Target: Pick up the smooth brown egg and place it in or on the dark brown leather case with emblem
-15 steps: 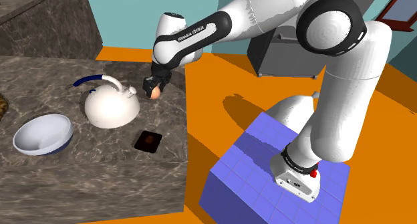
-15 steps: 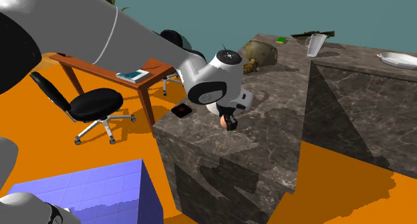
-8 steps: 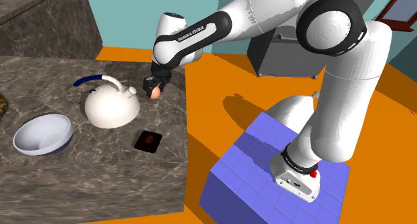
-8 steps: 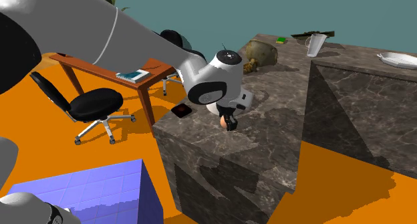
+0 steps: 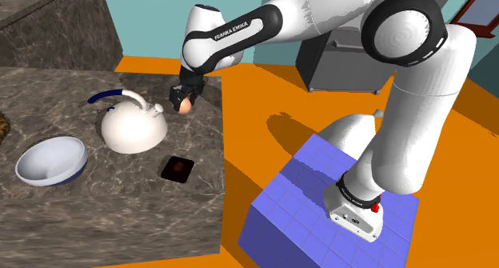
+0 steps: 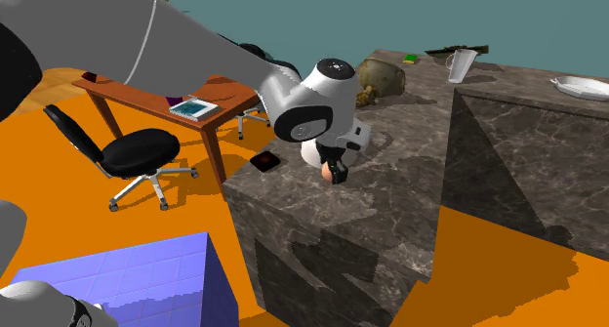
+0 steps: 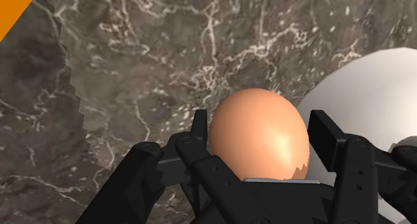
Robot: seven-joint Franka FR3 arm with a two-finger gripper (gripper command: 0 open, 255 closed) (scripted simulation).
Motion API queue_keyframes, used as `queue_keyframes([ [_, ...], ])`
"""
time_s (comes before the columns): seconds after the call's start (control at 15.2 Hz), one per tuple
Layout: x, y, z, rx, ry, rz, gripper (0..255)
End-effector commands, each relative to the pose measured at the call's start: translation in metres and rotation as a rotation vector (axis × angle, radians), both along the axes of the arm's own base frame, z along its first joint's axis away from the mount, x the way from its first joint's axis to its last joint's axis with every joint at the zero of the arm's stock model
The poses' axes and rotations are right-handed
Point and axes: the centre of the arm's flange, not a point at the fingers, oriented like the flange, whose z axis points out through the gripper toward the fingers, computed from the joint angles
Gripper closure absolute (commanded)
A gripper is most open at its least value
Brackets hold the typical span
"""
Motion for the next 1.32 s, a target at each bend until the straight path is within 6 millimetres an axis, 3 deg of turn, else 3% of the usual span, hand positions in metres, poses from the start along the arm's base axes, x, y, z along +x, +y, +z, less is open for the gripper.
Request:
queue_keyframes([
  [0.0,-0.001,-0.001,0.01,0.0,0.0,0.0,255],
  [1.12,-0.001,-0.001,0.095,0.0,0.0,0.0,255],
  [1.25,-0.021,0.017,0.095,0.0,0.0,0.0,255],
])
